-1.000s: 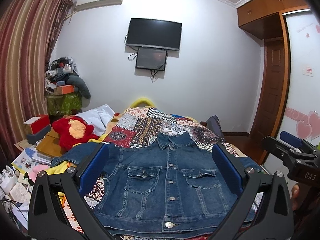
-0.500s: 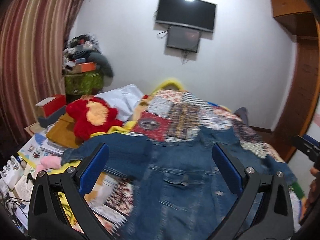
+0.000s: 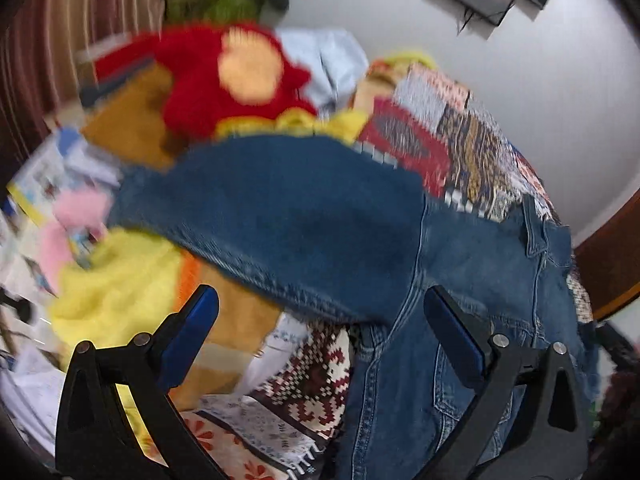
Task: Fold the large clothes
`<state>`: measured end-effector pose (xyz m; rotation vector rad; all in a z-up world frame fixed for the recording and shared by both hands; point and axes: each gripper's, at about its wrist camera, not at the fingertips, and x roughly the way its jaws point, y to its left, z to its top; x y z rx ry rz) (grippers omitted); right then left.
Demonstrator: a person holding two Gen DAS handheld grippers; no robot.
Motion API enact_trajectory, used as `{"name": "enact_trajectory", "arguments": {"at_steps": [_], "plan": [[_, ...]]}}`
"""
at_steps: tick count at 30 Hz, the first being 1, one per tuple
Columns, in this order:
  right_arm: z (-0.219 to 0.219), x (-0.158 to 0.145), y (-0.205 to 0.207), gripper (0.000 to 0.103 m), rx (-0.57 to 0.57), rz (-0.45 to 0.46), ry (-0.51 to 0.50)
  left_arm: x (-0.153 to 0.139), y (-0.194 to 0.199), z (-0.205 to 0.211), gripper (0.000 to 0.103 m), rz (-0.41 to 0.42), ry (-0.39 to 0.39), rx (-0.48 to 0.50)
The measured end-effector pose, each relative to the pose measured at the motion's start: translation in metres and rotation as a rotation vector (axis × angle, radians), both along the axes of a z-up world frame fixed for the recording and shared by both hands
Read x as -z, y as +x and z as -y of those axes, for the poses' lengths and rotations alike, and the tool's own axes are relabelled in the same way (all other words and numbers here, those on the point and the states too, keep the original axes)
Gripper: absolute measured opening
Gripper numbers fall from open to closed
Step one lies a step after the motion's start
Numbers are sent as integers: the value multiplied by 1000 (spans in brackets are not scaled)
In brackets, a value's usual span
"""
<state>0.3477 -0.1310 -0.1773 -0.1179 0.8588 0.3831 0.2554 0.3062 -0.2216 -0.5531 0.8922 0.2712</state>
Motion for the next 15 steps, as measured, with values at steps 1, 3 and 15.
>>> {"name": "enact_trajectory", "arguments": {"at_steps": [1,3,15], "plan": [[-3,13,9,103,-7,-45,-7,9,5,-3,103,-5,-44,5],[-8,32,21,103,-19,-104,-16,21,7,-9,100,4,-130,8],[-21,70,35,103,-70,-244,39,19,23,-42,35,99,-143,-100]]}}
